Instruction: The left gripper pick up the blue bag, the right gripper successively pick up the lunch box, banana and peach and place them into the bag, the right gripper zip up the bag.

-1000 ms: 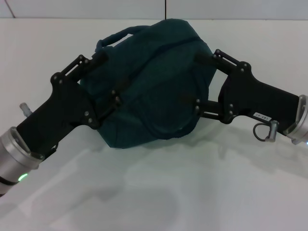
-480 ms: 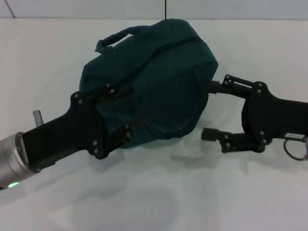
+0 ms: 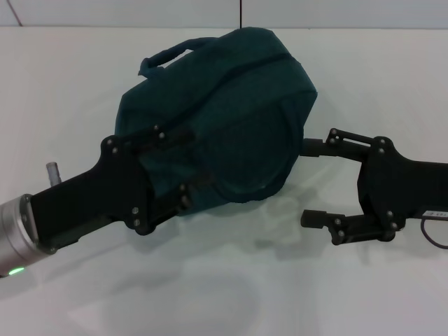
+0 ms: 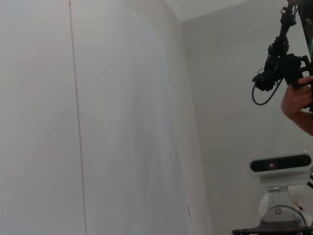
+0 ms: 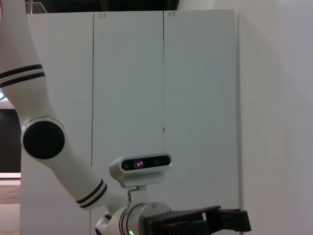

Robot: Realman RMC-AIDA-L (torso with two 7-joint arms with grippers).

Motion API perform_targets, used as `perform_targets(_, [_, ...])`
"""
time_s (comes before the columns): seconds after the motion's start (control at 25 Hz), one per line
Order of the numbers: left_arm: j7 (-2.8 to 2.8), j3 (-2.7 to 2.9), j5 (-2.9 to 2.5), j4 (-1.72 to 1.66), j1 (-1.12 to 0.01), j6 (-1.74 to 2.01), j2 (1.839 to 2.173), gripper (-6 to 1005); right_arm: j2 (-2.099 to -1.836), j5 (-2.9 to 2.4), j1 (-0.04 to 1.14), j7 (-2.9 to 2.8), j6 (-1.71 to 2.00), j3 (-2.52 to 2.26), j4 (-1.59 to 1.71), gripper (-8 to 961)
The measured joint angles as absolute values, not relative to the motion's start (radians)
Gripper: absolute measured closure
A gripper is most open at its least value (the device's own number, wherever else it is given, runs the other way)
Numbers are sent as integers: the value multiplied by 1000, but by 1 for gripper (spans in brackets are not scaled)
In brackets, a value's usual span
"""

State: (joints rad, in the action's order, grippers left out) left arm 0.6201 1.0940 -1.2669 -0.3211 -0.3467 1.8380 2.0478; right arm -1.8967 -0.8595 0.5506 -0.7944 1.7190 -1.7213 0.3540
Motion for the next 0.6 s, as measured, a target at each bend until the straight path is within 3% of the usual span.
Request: perform_targets(0.6, [616,1093,-1267,-322,-336,1841,2047,470,-1899,-860,535,-786,1720,-1721,359,82])
